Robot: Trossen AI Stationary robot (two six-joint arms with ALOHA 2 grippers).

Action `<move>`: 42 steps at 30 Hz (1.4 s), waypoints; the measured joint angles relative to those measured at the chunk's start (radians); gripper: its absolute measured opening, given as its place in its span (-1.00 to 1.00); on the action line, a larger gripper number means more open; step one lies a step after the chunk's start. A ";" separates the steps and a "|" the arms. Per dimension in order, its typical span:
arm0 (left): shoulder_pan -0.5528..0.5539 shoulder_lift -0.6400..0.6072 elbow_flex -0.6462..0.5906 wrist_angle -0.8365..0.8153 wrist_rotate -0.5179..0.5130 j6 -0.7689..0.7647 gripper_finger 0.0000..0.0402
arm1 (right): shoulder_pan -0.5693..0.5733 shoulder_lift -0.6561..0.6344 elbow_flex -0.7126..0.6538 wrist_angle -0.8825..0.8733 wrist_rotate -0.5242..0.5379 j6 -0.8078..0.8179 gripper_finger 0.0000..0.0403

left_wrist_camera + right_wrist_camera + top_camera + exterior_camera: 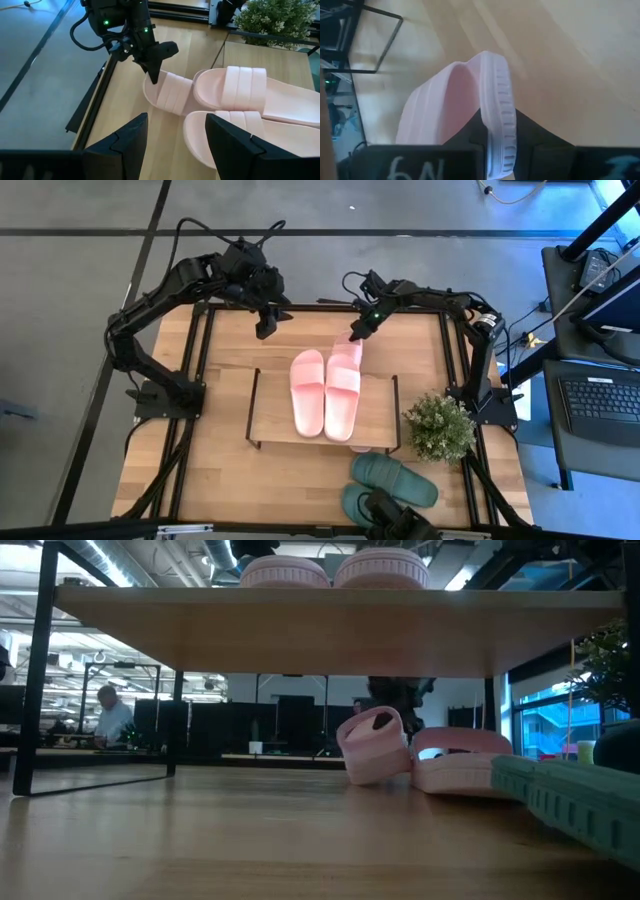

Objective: Pick and place slides into the shelf
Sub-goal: Put the pink slipper under the shelf

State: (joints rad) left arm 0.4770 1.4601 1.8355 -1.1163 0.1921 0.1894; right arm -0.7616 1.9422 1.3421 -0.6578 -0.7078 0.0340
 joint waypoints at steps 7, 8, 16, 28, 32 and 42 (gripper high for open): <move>0.000 0.000 0.000 0.001 0.000 0.001 -0.05 | 0.000 0.000 -0.022 0.003 0.006 0.014 -0.77; 0.000 0.000 0.000 0.001 0.000 0.001 -0.05 | 0.001 0.000 -0.026 0.003 0.009 0.014 -0.77; 0.000 0.000 0.000 0.001 0.000 0.001 -0.05 | 0.033 0.000 -0.041 0.016 0.076 0.015 -0.77; 0.000 0.000 0.000 0.001 0.000 0.001 -0.05 | 0.113 -0.002 -0.041 0.015 0.299 0.002 -0.76; 0.000 0.000 0.000 0.001 0.000 0.004 -0.05 | 0.125 -0.002 -0.041 0.020 0.299 0.010 -0.77; 0.000 0.000 0.000 -0.002 0.000 0.005 -0.05 | 0.146 -0.001 -0.041 0.000 0.291 0.010 -0.77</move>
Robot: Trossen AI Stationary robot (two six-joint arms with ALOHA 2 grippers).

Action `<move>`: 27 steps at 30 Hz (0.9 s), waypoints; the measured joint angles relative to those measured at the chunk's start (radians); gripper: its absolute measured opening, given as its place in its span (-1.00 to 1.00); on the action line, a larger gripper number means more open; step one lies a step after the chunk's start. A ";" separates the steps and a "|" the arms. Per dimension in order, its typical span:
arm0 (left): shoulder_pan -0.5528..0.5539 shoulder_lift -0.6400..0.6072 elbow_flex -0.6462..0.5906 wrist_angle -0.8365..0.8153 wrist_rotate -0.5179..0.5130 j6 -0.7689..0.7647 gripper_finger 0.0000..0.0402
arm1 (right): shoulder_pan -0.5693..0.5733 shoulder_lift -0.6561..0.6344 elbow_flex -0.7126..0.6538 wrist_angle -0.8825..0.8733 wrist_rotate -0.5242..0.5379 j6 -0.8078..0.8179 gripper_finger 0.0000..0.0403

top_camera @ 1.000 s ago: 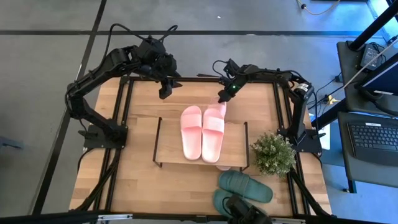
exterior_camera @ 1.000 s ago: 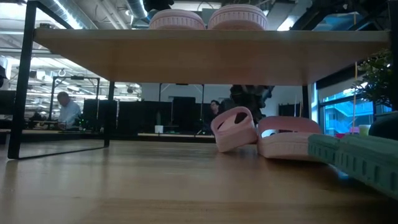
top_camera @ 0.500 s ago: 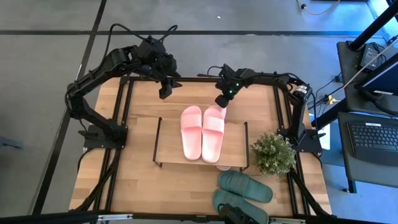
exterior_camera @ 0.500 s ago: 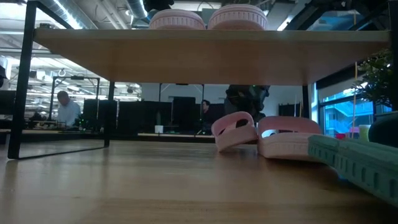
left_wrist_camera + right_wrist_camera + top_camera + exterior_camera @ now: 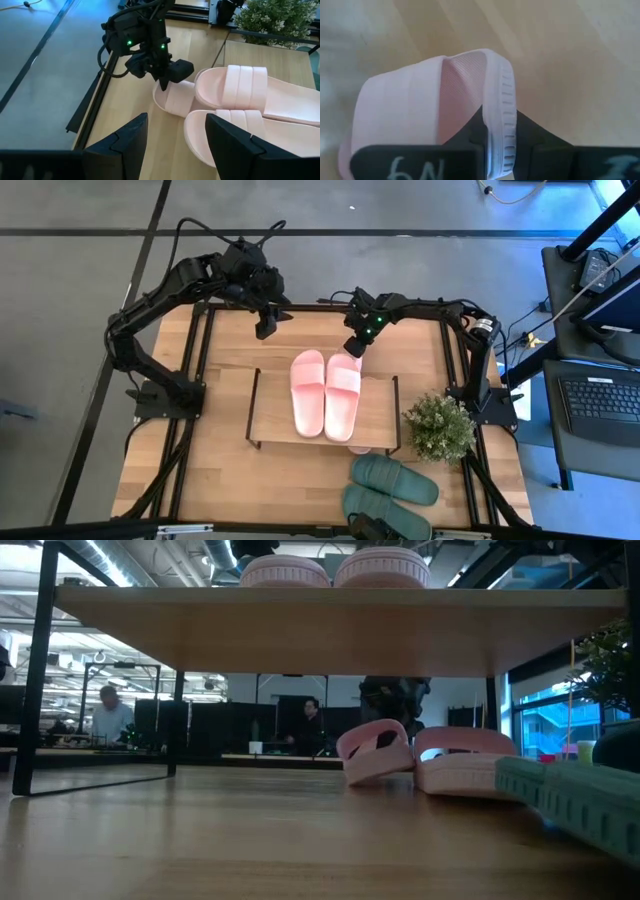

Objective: Pick and place slides into the shelf
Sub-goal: Put the pink slipper under the shelf

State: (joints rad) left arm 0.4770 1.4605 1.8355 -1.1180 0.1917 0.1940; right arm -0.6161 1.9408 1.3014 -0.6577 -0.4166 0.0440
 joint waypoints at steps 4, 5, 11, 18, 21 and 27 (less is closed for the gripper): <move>0.000 0.000 0.000 -0.006 0.000 0.000 -0.05 | 0.000 0.000 0.000 0.018 0.003 0.022 -0.68; 0.000 0.000 0.000 -0.008 0.000 0.000 -0.05 | -0.001 0.000 0.000 0.020 0.005 0.023 -0.64; 0.000 0.000 0.000 -0.019 0.000 0.000 -0.05 | -0.001 0.002 0.004 0.013 0.013 0.006 -0.50; 0.000 0.000 0.000 -0.019 0.000 0.000 -0.05 | -0.001 0.002 0.005 0.008 0.013 -0.003 -0.37; 0.000 0.000 0.000 -0.019 0.000 0.000 -0.05 | -0.001 0.002 0.005 0.005 0.012 -0.004 -0.24; 0.000 0.000 0.000 -0.019 -0.014 0.000 -0.05 | -0.001 0.002 0.005 0.006 0.009 0.004 0.05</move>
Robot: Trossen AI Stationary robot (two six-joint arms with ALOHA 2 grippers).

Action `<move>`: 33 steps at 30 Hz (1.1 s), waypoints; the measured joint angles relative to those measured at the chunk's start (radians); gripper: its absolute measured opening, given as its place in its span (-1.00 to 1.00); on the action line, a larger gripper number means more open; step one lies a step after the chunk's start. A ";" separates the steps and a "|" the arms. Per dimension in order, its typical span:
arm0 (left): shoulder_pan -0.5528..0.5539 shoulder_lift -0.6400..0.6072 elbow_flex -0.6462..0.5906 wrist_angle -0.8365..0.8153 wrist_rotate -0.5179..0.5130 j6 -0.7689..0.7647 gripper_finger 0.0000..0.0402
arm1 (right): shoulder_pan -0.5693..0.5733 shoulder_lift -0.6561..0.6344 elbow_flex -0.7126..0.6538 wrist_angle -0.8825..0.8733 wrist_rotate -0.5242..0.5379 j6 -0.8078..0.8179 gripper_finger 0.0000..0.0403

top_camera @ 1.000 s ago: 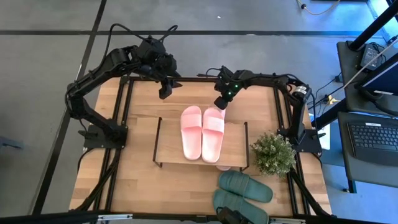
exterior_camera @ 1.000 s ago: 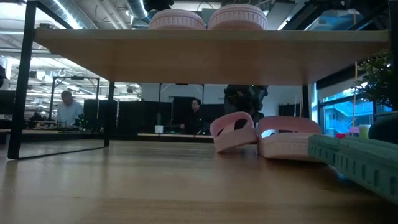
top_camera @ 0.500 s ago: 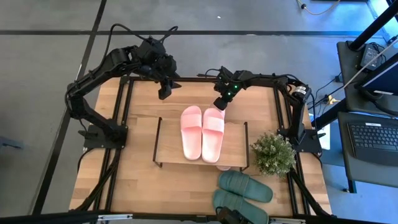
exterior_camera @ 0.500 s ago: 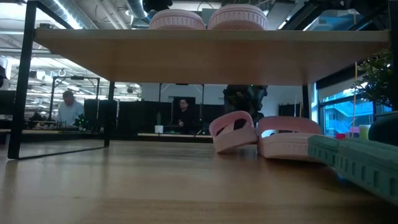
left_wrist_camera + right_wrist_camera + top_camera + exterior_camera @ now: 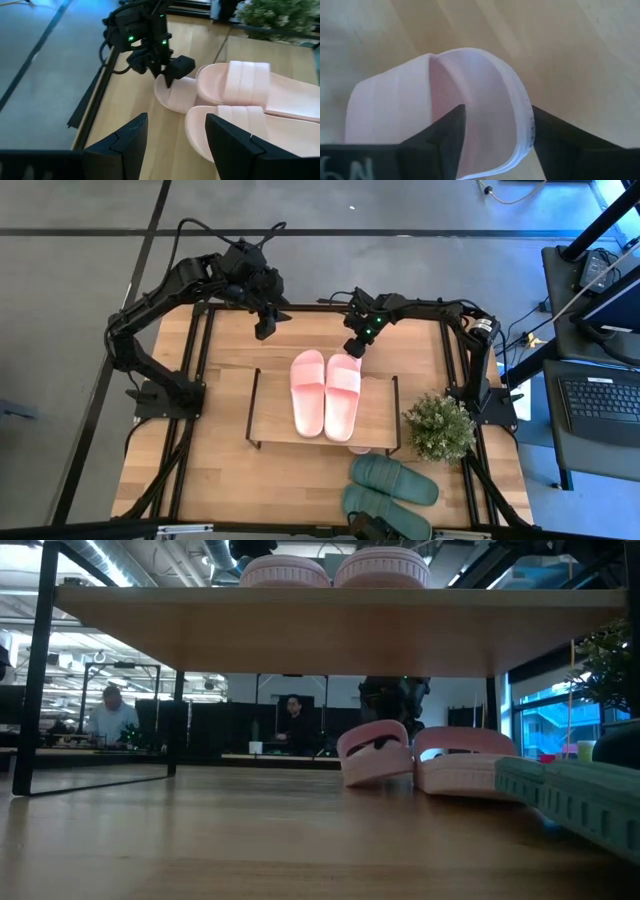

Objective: Pick and place slides into the shelf
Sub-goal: Put the pink slipper under the shelf

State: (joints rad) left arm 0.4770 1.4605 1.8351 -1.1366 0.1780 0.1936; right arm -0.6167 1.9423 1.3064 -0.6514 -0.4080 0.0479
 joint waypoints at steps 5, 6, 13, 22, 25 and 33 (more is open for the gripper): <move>0.000 0.000 0.000 0.000 -0.062 0.000 -0.05 | -0.001 0.000 0.000 0.001 -0.001 0.021 0.15; 0.000 0.000 0.000 0.000 -0.063 0.000 -0.05 | -0.001 0.000 0.000 0.001 -0.001 0.022 0.16; 0.000 0.000 0.000 0.000 -0.063 0.000 -0.05 | -0.001 0.000 0.001 0.002 -0.001 0.024 0.16; 0.000 0.000 0.000 0.000 -0.064 0.000 -0.05 | -0.002 -0.052 0.004 -0.003 0.094 0.047 0.16; 0.000 0.000 0.000 0.000 -0.064 0.000 -0.05 | -0.006 -0.060 0.007 -0.008 0.098 0.050 0.16; 0.000 0.000 0.000 0.000 -0.065 0.000 -0.05 | -0.034 -0.060 0.017 0.018 0.267 0.055 0.16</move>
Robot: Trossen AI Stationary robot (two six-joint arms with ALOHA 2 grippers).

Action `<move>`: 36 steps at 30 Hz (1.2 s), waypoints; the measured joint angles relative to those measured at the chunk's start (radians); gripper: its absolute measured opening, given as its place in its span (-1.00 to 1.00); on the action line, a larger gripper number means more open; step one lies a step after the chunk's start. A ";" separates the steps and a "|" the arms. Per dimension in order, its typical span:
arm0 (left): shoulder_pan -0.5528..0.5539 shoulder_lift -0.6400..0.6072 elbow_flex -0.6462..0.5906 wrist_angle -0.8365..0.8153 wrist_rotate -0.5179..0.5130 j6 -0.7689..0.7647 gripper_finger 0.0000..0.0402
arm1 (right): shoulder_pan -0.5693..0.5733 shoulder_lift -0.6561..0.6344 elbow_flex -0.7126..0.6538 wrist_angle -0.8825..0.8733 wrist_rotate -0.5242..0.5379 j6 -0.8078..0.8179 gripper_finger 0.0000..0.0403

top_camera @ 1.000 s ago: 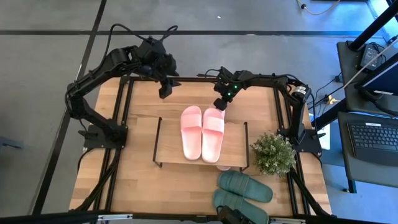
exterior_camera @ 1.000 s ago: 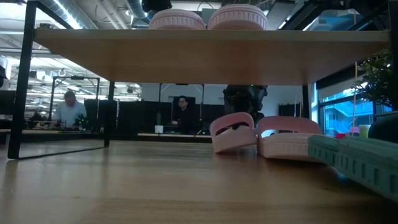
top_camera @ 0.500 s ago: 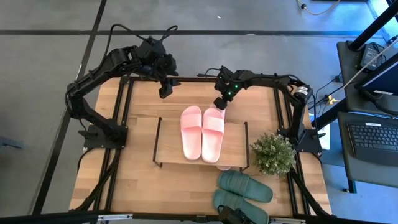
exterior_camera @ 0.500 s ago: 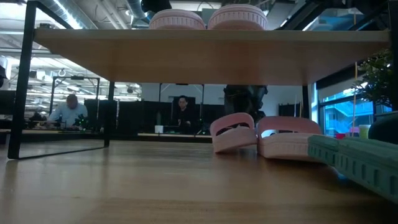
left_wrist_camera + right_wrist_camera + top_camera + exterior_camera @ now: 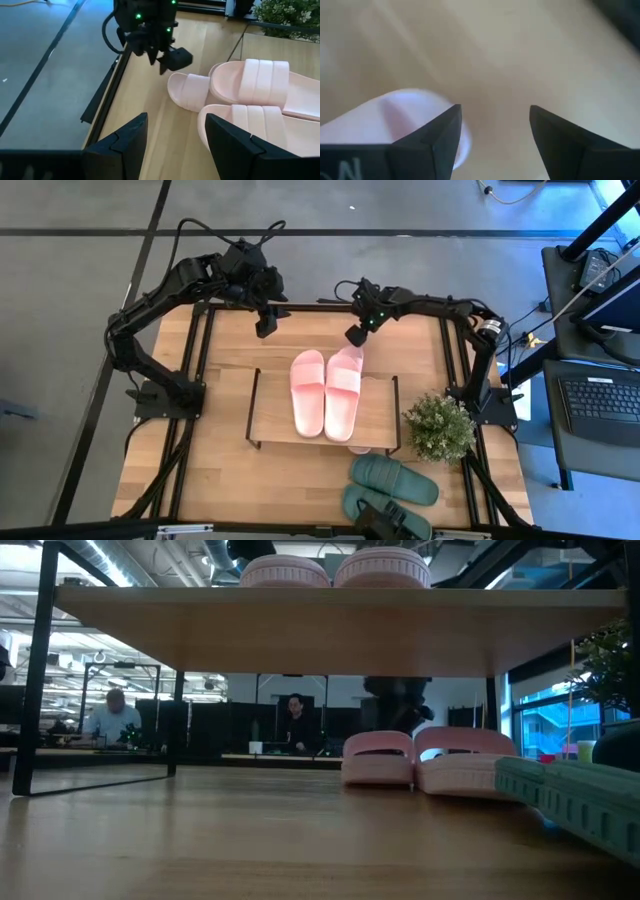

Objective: Pick and place slides into the shelf
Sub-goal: Put the pink slipper under the shelf

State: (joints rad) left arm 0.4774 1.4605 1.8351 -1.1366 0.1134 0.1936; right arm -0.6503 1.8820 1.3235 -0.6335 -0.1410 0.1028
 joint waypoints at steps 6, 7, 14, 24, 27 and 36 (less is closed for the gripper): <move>0.000 0.000 0.000 0.000 -0.043 0.000 -0.05 | -0.004 0.001 0.000 0.050 0.079 0.005 0.16; 0.001 0.000 0.000 0.000 -0.061 0.000 -0.05 | -0.004 0.003 0.000 0.060 0.091 0.022 0.16; 0.002 0.000 0.000 0.000 -0.105 -0.006 -0.05 | -0.011 0.013 0.000 0.068 0.064 0.339 0.16; 0.002 0.000 0.000 0.000 -0.105 -0.031 -0.05 | 0.032 0.035 -0.006 0.102 0.110 0.863 0.16; 0.002 0.000 0.000 0.001 -0.105 -0.034 -0.05 | 0.051 0.058 -0.006 0.084 0.167 0.921 0.16; 0.002 0.000 0.000 0.001 -0.106 -0.036 -0.05 | 0.091 0.095 -0.007 0.065 0.200 1.018 0.16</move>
State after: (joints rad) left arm 0.4793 1.4605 1.8351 -1.1358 0.0074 0.1574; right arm -0.5597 1.9770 1.3167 -0.5684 0.0595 1.1209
